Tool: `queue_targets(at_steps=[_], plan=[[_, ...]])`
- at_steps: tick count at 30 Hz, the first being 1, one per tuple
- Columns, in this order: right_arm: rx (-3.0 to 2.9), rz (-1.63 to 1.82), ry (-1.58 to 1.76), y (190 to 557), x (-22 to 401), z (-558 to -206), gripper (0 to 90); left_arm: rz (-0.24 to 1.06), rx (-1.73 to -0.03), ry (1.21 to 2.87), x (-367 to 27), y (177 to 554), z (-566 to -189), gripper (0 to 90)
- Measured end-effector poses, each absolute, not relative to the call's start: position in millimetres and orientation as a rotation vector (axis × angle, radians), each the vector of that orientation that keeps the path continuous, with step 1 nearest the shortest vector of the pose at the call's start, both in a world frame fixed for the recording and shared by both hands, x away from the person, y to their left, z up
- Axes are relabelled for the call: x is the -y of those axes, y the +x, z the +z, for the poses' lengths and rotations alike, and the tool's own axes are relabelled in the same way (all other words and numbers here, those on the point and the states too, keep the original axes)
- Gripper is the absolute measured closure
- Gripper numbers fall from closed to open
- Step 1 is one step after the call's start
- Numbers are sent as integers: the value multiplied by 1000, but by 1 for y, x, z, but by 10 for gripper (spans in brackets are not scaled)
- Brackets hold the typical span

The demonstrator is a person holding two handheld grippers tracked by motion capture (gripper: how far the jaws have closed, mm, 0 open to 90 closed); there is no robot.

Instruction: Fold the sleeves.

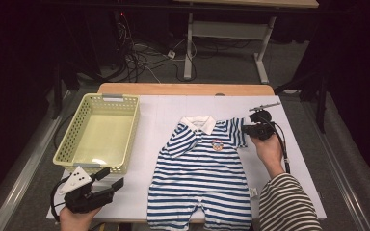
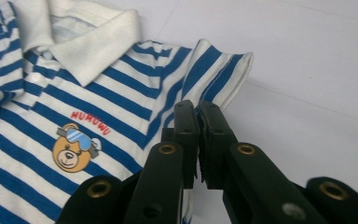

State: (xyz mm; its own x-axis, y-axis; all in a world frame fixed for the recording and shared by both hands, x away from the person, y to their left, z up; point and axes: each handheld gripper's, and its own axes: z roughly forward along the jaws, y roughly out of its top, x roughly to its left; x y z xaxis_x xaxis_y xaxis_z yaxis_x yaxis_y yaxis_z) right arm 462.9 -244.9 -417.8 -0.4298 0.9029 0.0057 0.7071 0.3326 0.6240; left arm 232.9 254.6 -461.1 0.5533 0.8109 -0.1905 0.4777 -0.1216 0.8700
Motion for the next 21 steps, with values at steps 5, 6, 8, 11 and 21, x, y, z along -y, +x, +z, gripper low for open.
queue_targets(at_steps=[5, 6, 8, 11, 21], plan=[[-2277, 816, 1404, 459, 238, -416, 875, 411, -1069, 1767, -254, 232, -461, 329], [-2282, 820, 1396, 459, 236, -415, 875, 410, -1069, 1767, -254, 232, -461, 329], [-2293, 820, 1384, 457, 234, -415, 874, 409, -1068, 1767, -254, 233, -461, 329], [-2303, 828, 1368, 456, 230, -413, 874, 409, -1066, 1770, -254, 233, -461, 330], [-2368, 847, 1282, 450, 205, -410, 874, 410, -1066, 1771, -254, 232, -461, 330]])
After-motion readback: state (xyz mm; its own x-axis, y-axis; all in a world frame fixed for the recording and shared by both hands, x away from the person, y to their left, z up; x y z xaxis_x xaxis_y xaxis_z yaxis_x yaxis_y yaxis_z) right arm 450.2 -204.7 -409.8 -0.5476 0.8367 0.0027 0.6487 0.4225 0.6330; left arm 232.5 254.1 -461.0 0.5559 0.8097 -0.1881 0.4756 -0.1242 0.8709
